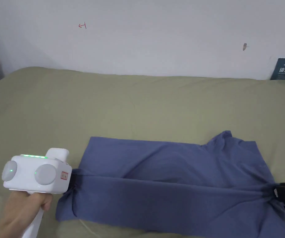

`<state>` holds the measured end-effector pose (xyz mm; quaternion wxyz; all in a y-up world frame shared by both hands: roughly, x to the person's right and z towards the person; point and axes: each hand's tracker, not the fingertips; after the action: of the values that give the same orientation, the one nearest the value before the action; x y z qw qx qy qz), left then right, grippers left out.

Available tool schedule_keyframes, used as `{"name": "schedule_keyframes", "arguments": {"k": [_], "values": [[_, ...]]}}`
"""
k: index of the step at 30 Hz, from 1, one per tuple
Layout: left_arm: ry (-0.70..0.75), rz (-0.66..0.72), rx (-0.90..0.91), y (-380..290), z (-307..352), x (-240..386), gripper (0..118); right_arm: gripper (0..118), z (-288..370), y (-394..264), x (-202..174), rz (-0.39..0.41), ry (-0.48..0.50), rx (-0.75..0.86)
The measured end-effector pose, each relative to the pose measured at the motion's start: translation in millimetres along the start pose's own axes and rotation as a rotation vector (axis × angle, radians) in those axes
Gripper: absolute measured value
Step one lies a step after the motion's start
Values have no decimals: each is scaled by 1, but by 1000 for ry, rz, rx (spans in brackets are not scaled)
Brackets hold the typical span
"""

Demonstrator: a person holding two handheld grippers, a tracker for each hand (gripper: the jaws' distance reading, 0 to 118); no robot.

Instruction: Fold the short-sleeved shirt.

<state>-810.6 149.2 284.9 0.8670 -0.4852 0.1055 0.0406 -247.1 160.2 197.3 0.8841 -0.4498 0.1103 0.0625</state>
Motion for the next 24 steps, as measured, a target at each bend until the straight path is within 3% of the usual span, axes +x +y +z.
{"name": "schedule_keyframes", "arguments": {"k": [2, 3, 4, 5, 6, 7, 8, 11, 13, 14, 15, 16, 17, 18, 19, 20, 24], "values": [[-1, 7, -6, 2, -8, 3, 2, 6, -10, 1, 1, -20, -6, -15], [-3, 13, -1, 1, -10, 4, 6, 20, -13, 0, 3, -47, 3, -16], [2, 13, 23, -1, -8, 5, 24, 51, -11, -2, 6, -102, 18, -29], [11, 21, 56, -3, -6, 5, 64, 90, -10, -5, 10, -133, 19, -38], [12, 31, 52, -6, -4, 2, 115, 118, -9, -9, 12, -145, 37, -55], [11, 44, 43, -10, -2, 0, 118, 115, -5, -16, 14, -149, 58, -51], [7, 60, 35, -17, 5, -5, 116, 110, 1, -19, 16, -168, 84, 21], [-3, 81, 43, -33, 21, -19, 116, 112, 17, -40, 20, -247, 123, -11], [9, 91, 46, -49, 33, -25, 114, 107, 24, -56, 24, -277, 146, -19], [14, 92, 37, -56, 37, -28, 107, 96, 32, -66, 20, -273, 143, -20], [12, 90, 28, -64, 40, -30, 83, 67, 37, -74, 18, -272, 142, -24], [8, 86, 29, -72, 45, -29, 50, 32, 40, -82, 17, -269, 131, -26], [5, 82, 25, -78, 47, -30, 25, 9, 42, -89, 16, -268, 113, -17], [2, 78, 14, -83, 46, -30, 14, 3, 51, -98, 9, -264, 102, -6], [0, 82, 10, -88, 45, -31, 14, 3, 54, -104, 7, -265, 79, -4], [0, 85, 10, -92, 47, -27, 0, 3, 56, -106, 8, -261, 76, 6], [-41, 113, -6, -90, 38, -29, 3, 3, 66, -112, 7, -253, 82, 9]]}}
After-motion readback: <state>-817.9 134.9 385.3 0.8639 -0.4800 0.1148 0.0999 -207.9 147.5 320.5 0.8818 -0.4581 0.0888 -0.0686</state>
